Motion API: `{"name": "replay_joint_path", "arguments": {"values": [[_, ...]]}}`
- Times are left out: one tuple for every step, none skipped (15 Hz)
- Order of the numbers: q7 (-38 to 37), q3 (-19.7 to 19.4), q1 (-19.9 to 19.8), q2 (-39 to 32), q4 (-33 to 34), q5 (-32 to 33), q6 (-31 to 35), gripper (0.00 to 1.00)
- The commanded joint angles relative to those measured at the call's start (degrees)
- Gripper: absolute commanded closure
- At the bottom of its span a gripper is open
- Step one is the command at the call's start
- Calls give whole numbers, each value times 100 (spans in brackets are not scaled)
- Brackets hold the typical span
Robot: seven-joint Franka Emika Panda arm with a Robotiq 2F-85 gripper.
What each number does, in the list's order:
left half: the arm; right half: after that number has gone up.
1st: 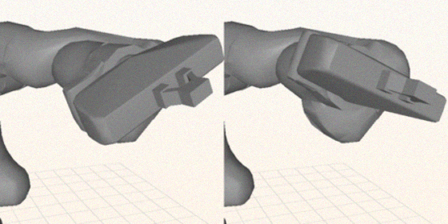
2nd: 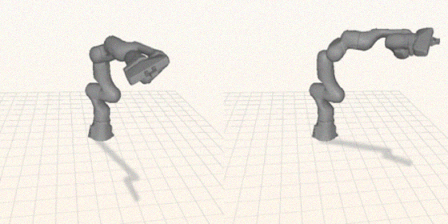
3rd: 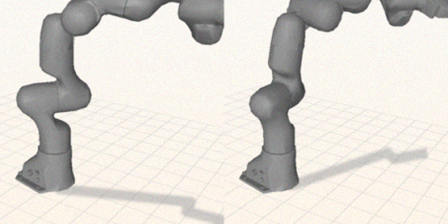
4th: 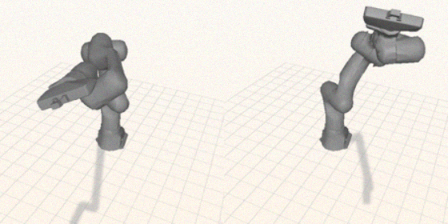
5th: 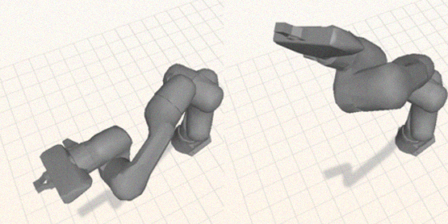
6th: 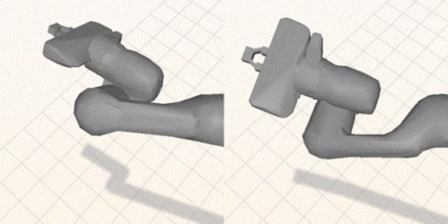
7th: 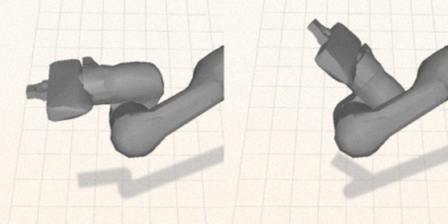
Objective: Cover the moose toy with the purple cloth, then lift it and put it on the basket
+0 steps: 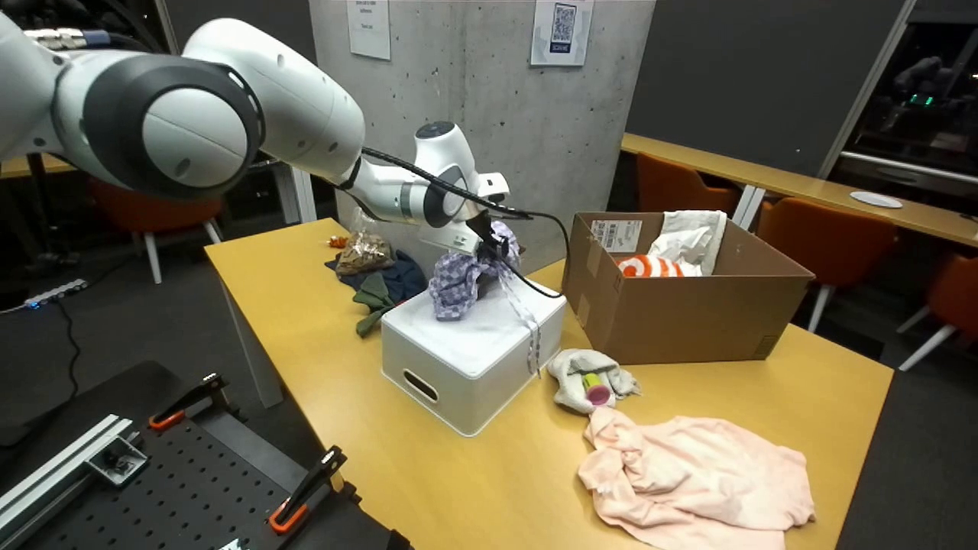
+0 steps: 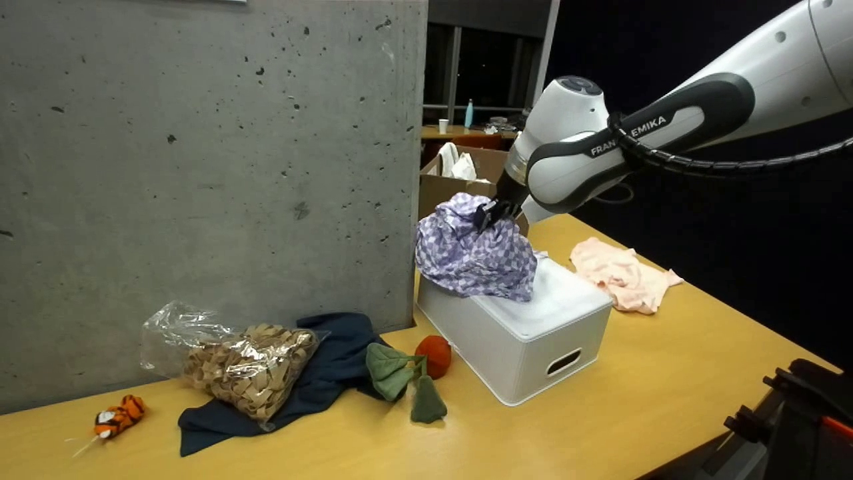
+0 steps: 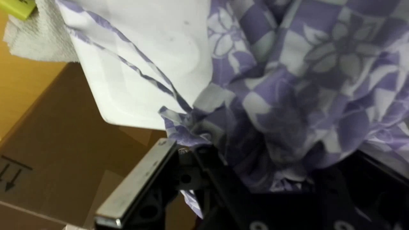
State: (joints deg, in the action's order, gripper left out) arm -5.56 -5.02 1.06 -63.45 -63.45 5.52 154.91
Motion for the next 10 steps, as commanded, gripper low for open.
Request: {"name": "replay_joint_path", "arguments": {"values": [[104, 41, -12, 1074, -1351, -51, 953, 94], [81, 9, -9, 1284, -1603, -55, 1169, 94], [39, -48, 13, 1505, -1863, -52, 1362, 94], [-6, -136, 52, 1743, -2126, -40, 1500, 94], [-34, -216, 93, 1989, -2392, -29, 1609, 94], [-81, -337, 166, 2243, -2657, -3, 1694, 94], [-85, -428, 213, 2494, -2920, 23, 1776, 94], [-96, -529, 277, 2758, -3194, 46, 1842, 94], [-175, -730, 414, 3023, -3462, 94, 1891, 94], [-251, -879, 532, 3299, -3741, 194, 1942, 94]]}}
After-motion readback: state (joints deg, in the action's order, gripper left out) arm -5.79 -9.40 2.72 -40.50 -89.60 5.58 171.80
